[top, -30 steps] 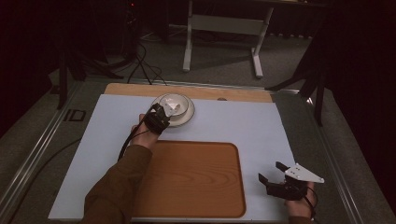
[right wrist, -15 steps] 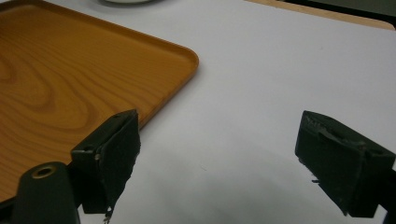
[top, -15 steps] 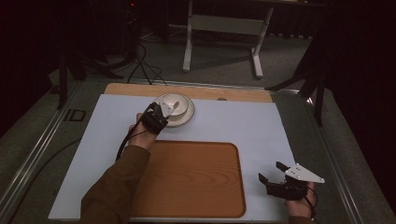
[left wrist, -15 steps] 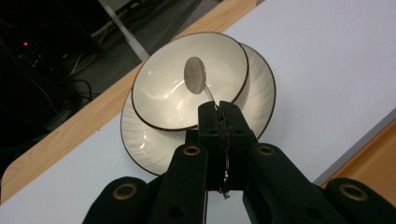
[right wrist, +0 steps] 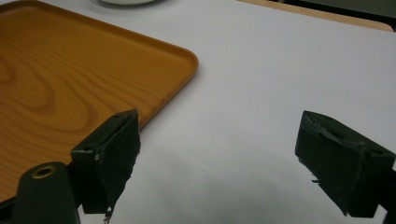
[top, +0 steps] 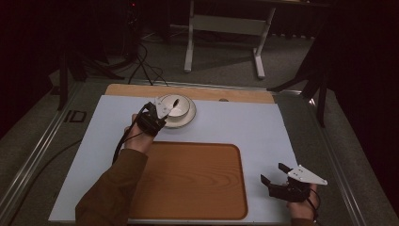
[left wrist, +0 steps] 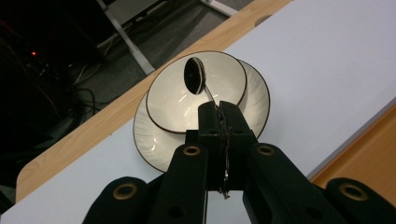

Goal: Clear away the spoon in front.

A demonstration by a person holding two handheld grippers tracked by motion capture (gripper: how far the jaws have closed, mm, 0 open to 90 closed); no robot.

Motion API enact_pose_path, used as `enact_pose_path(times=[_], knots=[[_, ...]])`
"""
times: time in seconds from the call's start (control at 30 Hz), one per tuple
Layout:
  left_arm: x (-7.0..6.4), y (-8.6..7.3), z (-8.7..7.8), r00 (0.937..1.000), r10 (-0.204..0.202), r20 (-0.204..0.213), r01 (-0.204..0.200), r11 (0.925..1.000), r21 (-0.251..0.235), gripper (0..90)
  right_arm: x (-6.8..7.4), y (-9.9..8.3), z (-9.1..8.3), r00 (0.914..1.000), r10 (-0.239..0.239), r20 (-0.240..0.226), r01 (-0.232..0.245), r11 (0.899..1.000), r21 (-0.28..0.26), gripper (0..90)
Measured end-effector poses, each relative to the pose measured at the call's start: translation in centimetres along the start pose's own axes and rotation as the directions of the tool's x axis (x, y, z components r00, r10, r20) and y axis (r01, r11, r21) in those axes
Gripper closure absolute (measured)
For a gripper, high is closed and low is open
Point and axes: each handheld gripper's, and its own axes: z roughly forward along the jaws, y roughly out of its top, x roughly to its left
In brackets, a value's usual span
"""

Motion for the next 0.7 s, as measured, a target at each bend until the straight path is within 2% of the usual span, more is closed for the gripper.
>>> enact_pose_path(times=[0.47,0.7], knots=[[0.2,-0.5,-2.2,0.9998,0.011,-0.014,-0.012,0.9996,-0.027,88.6,0.0,0.0,-0.1,1.0000,0.001,0.000,-0.001,1.000,-0.005,13.9],[0.0,-1.3,-3.6,0.9998,-0.005,-0.021,0.004,0.9987,-0.050,88.6,0.0,0.0,-0.1,1.0000,0.004,0.001,-0.004,1.000,-0.008,13.9]])
